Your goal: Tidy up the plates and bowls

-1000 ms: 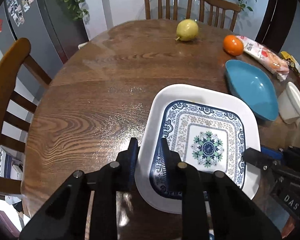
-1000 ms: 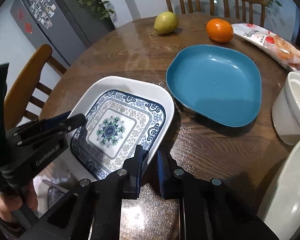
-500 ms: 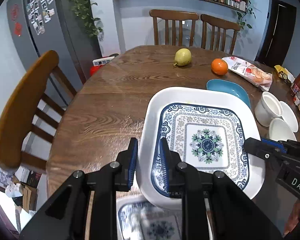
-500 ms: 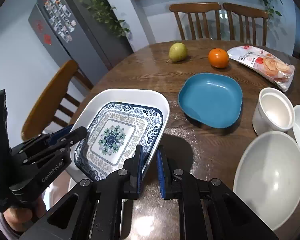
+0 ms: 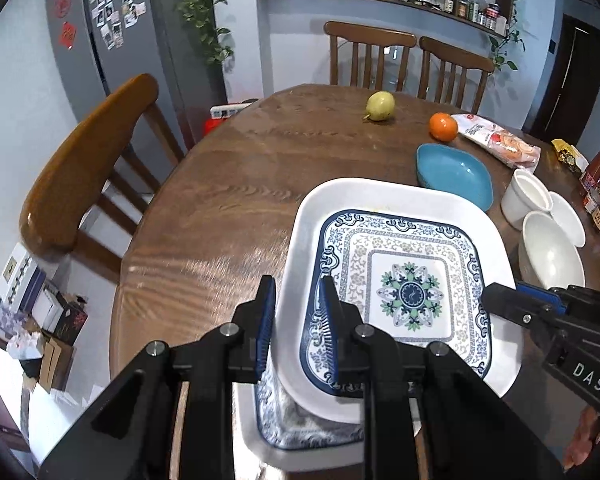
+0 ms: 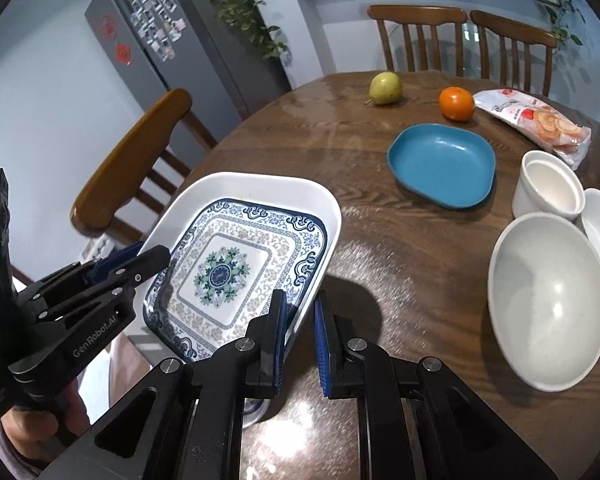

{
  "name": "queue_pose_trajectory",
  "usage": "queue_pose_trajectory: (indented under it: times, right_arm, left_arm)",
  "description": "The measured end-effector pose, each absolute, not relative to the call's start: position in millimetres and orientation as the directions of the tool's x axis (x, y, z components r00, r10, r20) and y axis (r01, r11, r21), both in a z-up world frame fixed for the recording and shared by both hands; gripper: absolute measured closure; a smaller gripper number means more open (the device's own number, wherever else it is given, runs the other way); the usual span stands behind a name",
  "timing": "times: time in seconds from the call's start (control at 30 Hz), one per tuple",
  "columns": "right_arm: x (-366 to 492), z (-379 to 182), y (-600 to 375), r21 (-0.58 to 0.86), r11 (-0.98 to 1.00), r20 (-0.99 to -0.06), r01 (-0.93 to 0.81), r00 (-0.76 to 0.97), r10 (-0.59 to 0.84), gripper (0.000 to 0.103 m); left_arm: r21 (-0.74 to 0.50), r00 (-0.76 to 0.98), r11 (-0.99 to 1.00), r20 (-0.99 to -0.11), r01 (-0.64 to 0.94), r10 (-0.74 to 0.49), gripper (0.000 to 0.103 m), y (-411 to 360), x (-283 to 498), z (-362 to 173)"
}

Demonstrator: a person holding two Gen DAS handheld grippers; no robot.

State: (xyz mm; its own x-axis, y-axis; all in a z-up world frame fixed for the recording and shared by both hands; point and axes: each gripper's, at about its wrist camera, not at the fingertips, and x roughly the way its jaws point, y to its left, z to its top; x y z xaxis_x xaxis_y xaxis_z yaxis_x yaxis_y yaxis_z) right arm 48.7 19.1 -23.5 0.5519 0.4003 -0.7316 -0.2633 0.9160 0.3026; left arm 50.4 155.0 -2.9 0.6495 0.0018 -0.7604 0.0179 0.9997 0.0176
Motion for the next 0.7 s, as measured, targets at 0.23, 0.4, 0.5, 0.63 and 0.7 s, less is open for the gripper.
queue_pose_trajectory:
  times: [0.23, 0.4, 0.5, 0.63, 0.7]
  right_arm:
    - [38, -30, 36, 0.299, 0.906, -0.744, -0.300, 0.521, 0.419, 0.087]
    - [32, -39, 47, 0.301, 0.898, -0.755, -0.319, 0.495, 0.429, 0.087]
    - [31, -48, 53, 0.305, 0.895, -0.766, -0.324, 0.475, 0.433, 0.087]
    - [30, -61, 61, 0.307, 0.894, -0.781, -0.327, 0.450, 0.433, 0.087]
    - [30, -66, 64, 0.301, 0.895, -0.787, -0.329, 0.444, 0.428, 0.087]
  left_arm:
    - [0.013, 0.637, 1.000, -0.771, -0.026, 0.026, 0.083, 170, 33, -11]
    - [0.018, 0.622, 0.999, -0.782, -0.048, 0.044, 0.083, 178, 23, -20]
    - [0.019, 0.611, 0.998, -0.790, -0.058, 0.051, 0.083, 184, 20, -26]
    - [0.024, 0.598, 0.997, -0.799, -0.067, 0.059, 0.083, 188, 17, -35]
    - [0.017, 0.587, 0.997, -0.808, -0.069, 0.055, 0.083, 190, 15, -41]
